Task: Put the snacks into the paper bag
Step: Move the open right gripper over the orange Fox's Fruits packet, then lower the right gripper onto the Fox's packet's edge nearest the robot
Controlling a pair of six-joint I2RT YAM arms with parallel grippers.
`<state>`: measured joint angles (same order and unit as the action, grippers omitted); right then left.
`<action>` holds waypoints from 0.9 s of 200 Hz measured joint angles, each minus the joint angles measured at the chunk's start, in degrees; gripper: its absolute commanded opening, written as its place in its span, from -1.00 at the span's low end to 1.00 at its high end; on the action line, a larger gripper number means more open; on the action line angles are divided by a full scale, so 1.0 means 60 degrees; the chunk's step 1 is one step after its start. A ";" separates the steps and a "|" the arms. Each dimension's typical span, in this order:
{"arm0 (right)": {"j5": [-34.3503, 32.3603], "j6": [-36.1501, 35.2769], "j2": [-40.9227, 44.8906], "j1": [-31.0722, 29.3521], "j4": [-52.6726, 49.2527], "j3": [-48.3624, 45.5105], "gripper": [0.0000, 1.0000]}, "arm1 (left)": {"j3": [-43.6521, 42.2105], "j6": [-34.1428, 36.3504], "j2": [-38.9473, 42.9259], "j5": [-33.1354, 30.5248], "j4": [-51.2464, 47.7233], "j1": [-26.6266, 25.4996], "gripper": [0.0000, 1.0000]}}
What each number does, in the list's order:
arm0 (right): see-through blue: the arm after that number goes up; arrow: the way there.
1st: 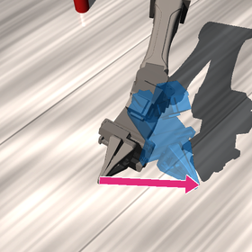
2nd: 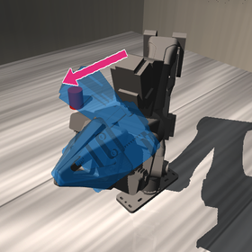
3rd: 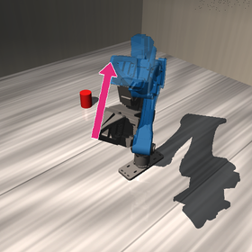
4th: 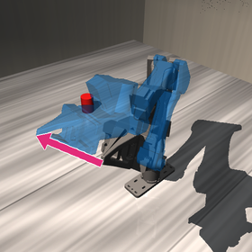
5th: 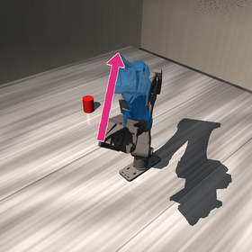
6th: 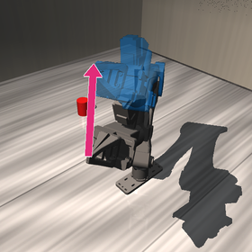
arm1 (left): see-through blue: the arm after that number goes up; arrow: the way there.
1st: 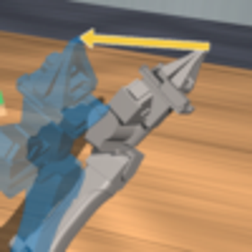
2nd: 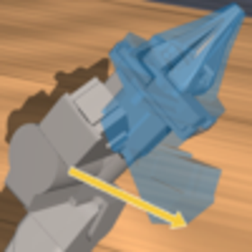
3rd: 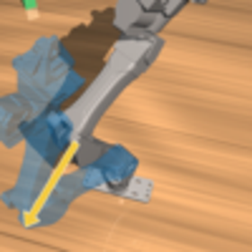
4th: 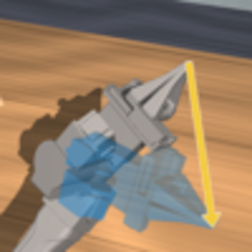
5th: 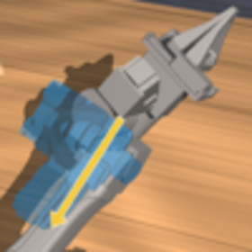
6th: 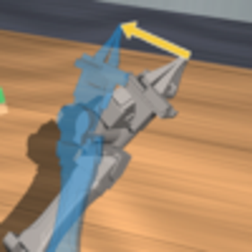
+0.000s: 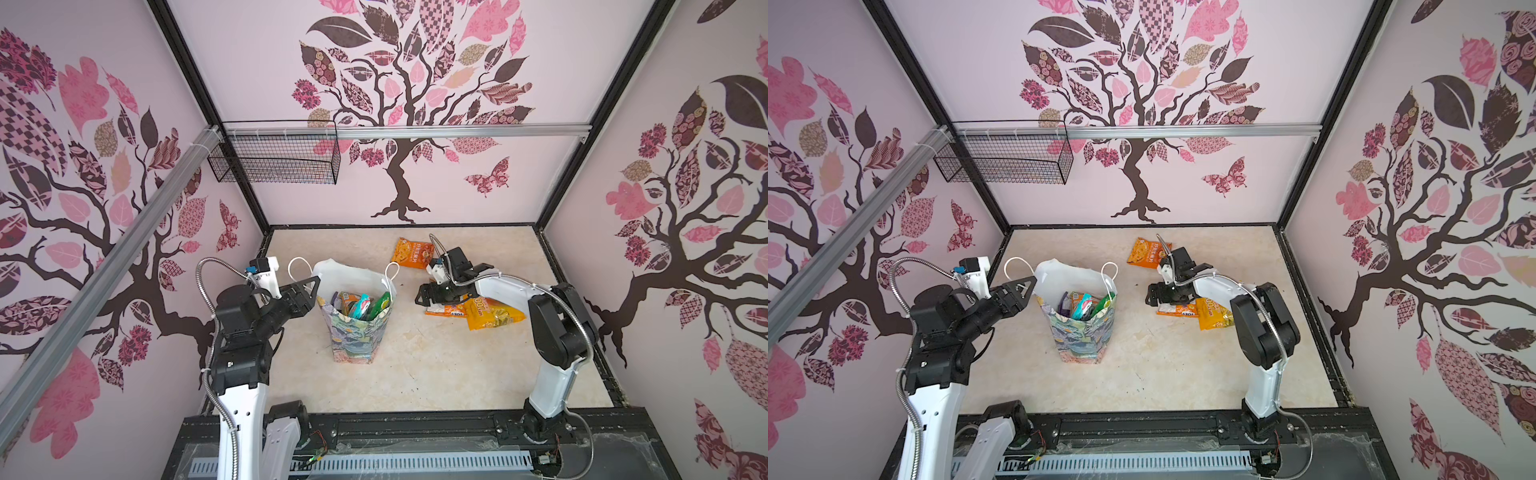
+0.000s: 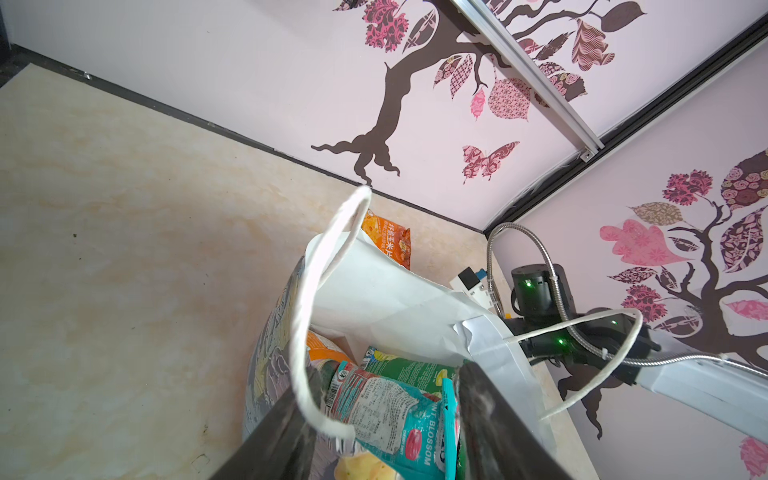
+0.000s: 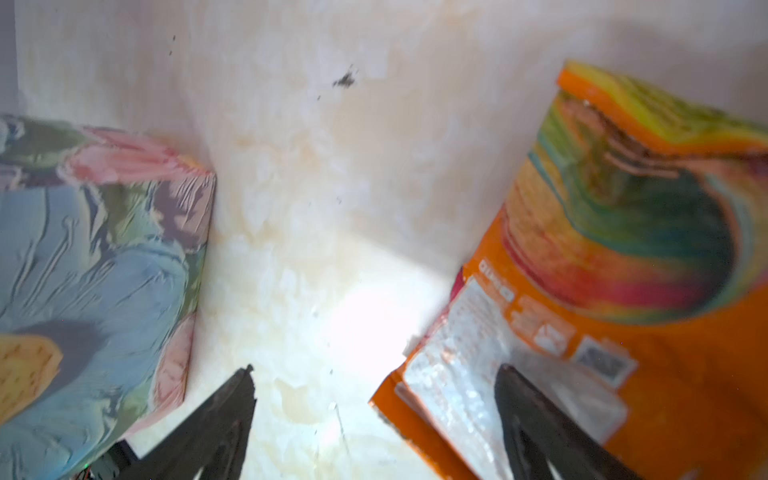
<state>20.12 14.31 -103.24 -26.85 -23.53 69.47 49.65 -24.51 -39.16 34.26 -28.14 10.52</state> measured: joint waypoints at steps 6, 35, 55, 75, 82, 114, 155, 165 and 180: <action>-0.0222 0.0025 0.0328 -0.0080 -0.0069 -0.0142 0.85 | -0.0004 0.0011 0.0007 -0.0044 0.0000 0.0000 0.14; -0.1953 0.0146 0.1861 -0.0069 -0.0058 -0.0594 0.88 | -0.0025 0.0029 0.0040 -0.0131 -0.0007 0.0000 0.14; -0.2994 0.0153 0.2306 0.0011 0.0426 -0.0896 0.90 | -0.0025 0.0058 0.0047 -0.0131 -0.0011 0.0000 0.15; -0.3424 0.0146 0.1865 0.0200 0.0605 -0.0863 0.91 | -0.0029 0.0058 0.0066 -0.0127 -0.0011 0.0000 0.15; -0.3504 0.0146 0.1530 0.0288 0.0597 -0.0699 0.91 | -0.0029 0.0058 0.0066 -0.0127 -0.0011 0.0000 0.15; -0.3734 0.0117 0.0200 0.0565 0.0645 0.0193 0.91 | -0.0029 0.0080 0.0011 -0.0127 -0.0011 0.0000 0.15; -0.3093 0.0117 -0.0219 0.0699 0.1311 0.0120 0.88 | -0.0029 0.0131 -0.0284 -0.0127 -0.0124 0.0000 0.16; -0.2801 0.0084 -0.0226 0.0678 0.1446 0.0018 0.87 | -0.0029 0.0142 -0.0379 -0.0127 -0.0146 0.0000 0.15; -0.2448 0.0029 -0.0222 0.0608 0.1643 -0.0153 0.87 | -0.0029 0.0160 -0.0455 -0.0124 -0.0193 0.0000 0.16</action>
<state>5.43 14.48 -104.57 -23.20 -13.67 68.55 49.47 -23.55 -41.89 33.52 -29.30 10.52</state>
